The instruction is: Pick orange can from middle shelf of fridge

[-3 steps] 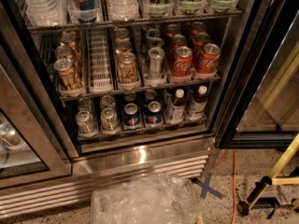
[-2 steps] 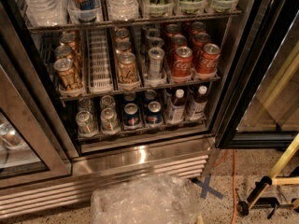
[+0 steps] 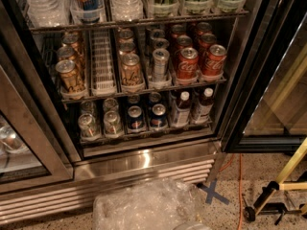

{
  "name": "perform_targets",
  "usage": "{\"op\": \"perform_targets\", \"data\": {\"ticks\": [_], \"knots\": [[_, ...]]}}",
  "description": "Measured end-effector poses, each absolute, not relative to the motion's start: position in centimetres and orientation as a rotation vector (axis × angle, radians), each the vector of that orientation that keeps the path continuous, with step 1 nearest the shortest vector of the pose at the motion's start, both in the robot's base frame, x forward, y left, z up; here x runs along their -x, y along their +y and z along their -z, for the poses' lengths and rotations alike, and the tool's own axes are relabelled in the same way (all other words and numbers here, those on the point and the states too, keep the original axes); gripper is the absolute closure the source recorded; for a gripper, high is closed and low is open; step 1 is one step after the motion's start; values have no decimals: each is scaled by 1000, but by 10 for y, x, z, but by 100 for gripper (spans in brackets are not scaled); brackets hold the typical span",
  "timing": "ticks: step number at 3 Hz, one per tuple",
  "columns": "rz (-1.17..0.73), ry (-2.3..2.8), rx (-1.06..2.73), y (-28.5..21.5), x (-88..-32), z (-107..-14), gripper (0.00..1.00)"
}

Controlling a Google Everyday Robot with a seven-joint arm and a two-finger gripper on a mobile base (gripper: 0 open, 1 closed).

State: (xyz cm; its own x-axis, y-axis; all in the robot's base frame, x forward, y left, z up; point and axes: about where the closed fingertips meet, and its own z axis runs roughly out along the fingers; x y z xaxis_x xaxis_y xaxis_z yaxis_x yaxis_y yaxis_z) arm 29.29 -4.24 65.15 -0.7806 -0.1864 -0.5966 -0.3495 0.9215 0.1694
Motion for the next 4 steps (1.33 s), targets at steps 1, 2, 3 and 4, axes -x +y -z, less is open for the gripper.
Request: {"op": "perform_targets", "data": {"ticks": [1,2,3,4], "knots": [[-576,2448,184,-61,-318,-666,0],[-803,2357,-35,-119,-320,-669,0],[-926,2317,-210,-180,-300,-647,0],[-993,2298,-321,-215,-289,-634,0]]}}
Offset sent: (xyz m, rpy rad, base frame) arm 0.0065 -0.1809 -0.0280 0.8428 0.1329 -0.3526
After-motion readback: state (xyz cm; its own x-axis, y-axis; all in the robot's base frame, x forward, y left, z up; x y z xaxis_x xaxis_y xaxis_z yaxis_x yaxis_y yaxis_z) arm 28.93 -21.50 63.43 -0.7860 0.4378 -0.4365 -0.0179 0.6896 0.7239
